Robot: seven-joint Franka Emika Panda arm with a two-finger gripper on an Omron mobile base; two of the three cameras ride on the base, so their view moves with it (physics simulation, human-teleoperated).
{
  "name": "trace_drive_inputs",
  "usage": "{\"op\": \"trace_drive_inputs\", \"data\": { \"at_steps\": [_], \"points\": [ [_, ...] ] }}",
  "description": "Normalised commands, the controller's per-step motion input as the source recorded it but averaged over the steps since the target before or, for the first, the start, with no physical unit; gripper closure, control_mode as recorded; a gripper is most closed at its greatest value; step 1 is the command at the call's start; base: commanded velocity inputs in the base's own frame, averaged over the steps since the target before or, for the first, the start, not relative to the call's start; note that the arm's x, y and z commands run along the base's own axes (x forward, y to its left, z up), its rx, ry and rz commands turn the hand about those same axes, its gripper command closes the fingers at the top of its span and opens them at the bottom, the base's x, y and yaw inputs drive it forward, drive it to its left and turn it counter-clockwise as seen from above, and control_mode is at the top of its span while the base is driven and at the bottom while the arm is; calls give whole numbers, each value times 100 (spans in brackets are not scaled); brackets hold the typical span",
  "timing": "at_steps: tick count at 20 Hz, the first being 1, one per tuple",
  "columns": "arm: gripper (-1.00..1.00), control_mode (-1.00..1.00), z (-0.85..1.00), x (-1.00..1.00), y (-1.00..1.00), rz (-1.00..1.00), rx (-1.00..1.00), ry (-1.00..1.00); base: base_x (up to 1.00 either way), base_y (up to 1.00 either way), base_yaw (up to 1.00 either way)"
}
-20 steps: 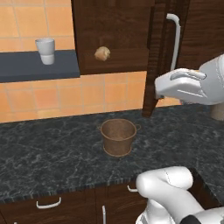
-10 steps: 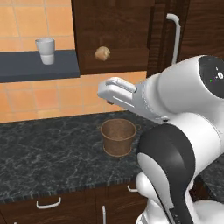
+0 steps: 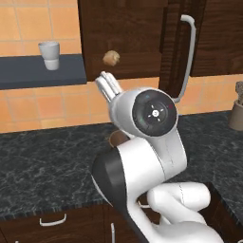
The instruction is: Open the cabinet, pick up the bread from the cabinet and place it in the basket. Then move the basket to the dining counter.
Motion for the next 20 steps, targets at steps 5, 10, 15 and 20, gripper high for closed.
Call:
{"op": "trace_drive_inputs", "data": {
  "at_steps": [5,10,15,20],
  "points": [
    [-100,-100,0,20,5,-55,58,-3,0,0,0],
    [-100,-100,0,56,-2,-55,48,-20,0,0,0],
    [-100,-100,-5,74,-1,-55,26,-19,0,0,0],
    [-100,-100,-7,34,-9,-55,14,-6,0,0,0]
  ]
}}
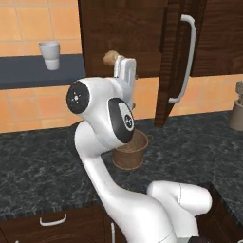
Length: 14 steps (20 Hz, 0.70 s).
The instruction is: Open the cabinet, pick up the bread from the cabinet and place it in the basket. Then move the basket to the dining counter.
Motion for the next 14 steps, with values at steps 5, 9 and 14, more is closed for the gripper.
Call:
{"op": "trace_drive_inputs", "data": {
  "at_steps": [5,9,14],
  "points": [
    [-100,-100,-37,30,-4,-42,19,-8,0,0,0],
    [-100,-100,-13,-1,-50,-28,27,-12,0,0,0],
    [-100,-100,-14,-3,-83,-21,27,-12,0,0,0]
  ]
}}
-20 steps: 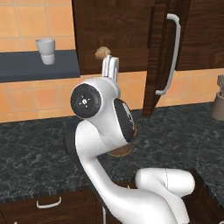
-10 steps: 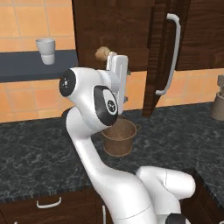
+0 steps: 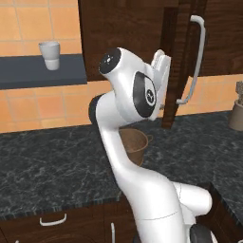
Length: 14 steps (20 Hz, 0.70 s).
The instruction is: Open the cabinet, pick up the bread from the cabinet and place it in the basket. Then move the basket to the dining counter.
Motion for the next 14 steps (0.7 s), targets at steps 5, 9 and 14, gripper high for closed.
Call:
{"op": "trace_drive_inputs", "data": {
  "at_steps": [5,9,14],
  "points": [
    [-100,-100,-23,-13,-100,-12,25,-12,0,0,0],
    [-100,-100,-11,-5,-100,-8,24,-9,0,0,0],
    [-100,-100,5,-13,-99,-1,22,-14,0,0,0]
  ]
}}
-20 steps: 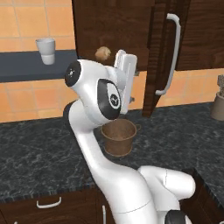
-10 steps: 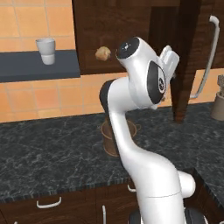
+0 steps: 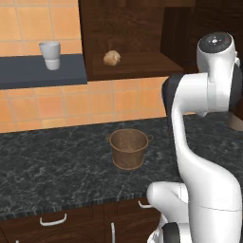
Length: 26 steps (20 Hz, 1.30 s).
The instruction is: Open the cabinet, pick up the bread from the cabinet and place it in the basket. Then move the basket to the dining counter.
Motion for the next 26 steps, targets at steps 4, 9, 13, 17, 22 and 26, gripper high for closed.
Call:
{"op": "trace_drive_inputs", "data": {
  "at_steps": [4,9,13,17,22,26],
  "points": [
    [-100,-100,26,0,-49,0,15,-7,0,0,0],
    [-100,-100,4,0,41,0,3,-22,0,0,0],
    [-100,-100,4,-31,96,2,0,-18,0,0,0],
    [-100,-100,43,-26,93,21,-10,-2,0,0,0],
    [-100,-100,43,-10,98,38,-35,20,0,0,0],
    [-100,-100,50,17,48,44,-32,35,0,0,0]
  ]
}}
